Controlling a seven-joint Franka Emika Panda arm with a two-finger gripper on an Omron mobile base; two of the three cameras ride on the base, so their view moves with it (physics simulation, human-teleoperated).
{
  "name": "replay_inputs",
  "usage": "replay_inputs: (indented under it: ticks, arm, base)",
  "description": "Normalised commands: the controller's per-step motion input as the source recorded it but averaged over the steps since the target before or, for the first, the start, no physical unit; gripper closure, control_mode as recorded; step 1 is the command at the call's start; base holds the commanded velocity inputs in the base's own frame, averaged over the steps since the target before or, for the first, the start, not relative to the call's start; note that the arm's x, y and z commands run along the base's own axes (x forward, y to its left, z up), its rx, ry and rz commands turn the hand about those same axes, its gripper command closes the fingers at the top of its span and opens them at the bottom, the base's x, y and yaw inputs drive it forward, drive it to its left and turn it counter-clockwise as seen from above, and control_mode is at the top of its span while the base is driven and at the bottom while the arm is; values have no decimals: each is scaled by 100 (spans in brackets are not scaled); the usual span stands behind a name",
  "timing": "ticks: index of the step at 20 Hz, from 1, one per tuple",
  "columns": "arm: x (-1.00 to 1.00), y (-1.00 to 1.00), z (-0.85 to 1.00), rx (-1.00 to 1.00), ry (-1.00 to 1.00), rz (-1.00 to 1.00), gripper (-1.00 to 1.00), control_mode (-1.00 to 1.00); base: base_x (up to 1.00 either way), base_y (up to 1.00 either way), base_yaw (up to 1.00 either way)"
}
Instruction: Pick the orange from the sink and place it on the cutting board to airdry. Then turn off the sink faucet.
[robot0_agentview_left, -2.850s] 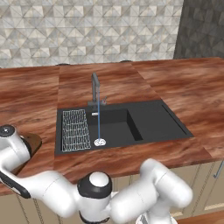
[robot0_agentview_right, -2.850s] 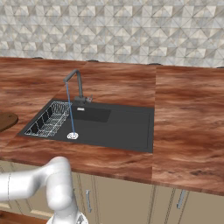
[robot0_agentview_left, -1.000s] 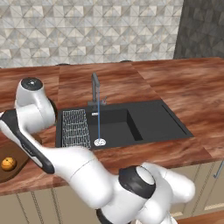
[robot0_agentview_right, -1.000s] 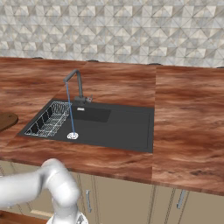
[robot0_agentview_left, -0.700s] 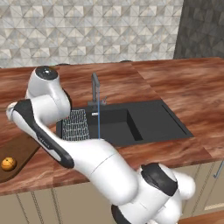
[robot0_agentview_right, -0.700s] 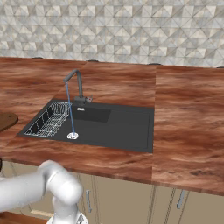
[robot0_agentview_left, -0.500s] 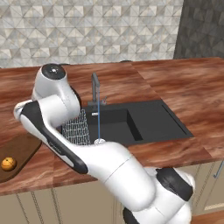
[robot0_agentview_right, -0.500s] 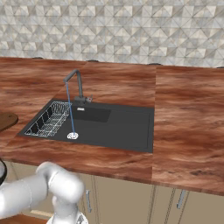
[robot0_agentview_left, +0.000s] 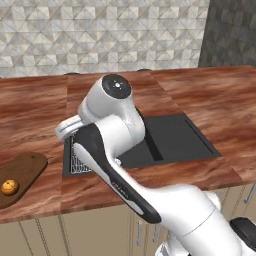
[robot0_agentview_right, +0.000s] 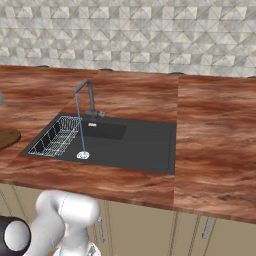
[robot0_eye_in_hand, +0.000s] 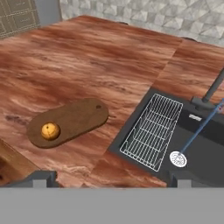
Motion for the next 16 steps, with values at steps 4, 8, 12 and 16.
replay_inputs:
  ticks: [4,8,12,16]
  arm:
    - [-55,-85,31,0,-2,0,-100,-100]
    - [-58,-81,41,2,0,-6,-100,-100]
    - [-53,-91,46,19,8,-17,-100,-100]
    - [-47,-91,32,9,1,-16,-100,-100]
  base:
    - [0,0,0]
    - [0,0,0]
    - [0,0,0]
    - [0,0,0]
